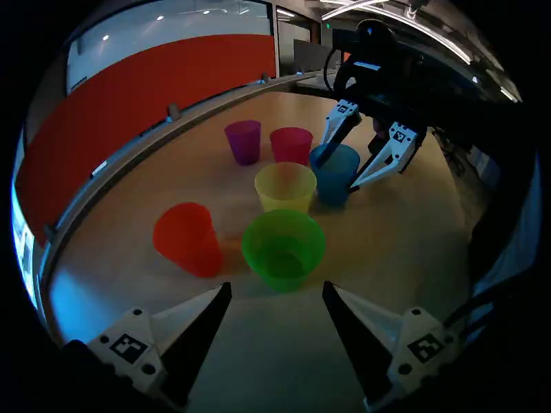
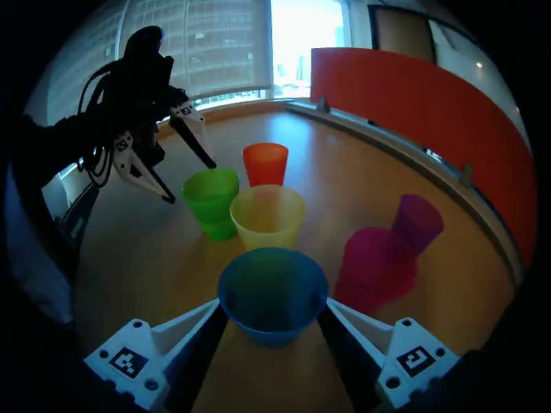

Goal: Pour water

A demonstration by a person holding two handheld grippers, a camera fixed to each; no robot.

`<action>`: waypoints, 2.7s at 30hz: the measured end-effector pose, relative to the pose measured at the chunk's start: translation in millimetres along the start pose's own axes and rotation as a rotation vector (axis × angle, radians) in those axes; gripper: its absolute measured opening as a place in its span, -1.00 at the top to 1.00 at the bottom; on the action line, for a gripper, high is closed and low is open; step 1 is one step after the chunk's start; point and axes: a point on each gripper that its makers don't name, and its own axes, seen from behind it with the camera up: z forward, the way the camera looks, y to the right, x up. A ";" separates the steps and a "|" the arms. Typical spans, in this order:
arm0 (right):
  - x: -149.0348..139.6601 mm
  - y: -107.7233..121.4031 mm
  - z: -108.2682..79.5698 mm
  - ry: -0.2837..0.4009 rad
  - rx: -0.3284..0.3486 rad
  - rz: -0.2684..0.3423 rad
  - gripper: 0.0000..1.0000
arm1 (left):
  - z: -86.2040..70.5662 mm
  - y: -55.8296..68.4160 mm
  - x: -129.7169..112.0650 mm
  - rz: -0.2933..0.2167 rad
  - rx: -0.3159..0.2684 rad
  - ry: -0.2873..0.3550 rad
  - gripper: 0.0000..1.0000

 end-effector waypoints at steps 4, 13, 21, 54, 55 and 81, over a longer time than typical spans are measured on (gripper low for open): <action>-3.5 0.2 0.6 -0.007 -0.005 -0.016 -0.78 | -0.5 2.0 -1.3 -0.006 -0.005 -0.001 -0.97; -14.8 1.3 -3.0 -0.039 -0.022 -0.013 -0.97 | -2.8 3.1 -3.4 -0.010 -0.001 -0.005 -0.97; -18.7 1.0 -13.6 -0.032 -0.039 0.011 -1.00 | -9.7 3.0 -3.5 -0.034 0.010 0.010 -0.97; -26.5 -0.1 -125.5 0.117 -0.324 0.173 -1.00 | -85.9 -26.3 14.4 -0.164 0.334 0.256 -0.97; -24.4 1.7 -128.9 0.130 -0.342 0.182 -1.00 | -88.4 -28.2 16.3 -0.164 0.351 0.270 -0.97; 32.8 46.0 -197.8 0.460 -0.763 0.239 -1.00 | -167.3 -63.4 37.2 -0.324 0.686 0.608 -0.97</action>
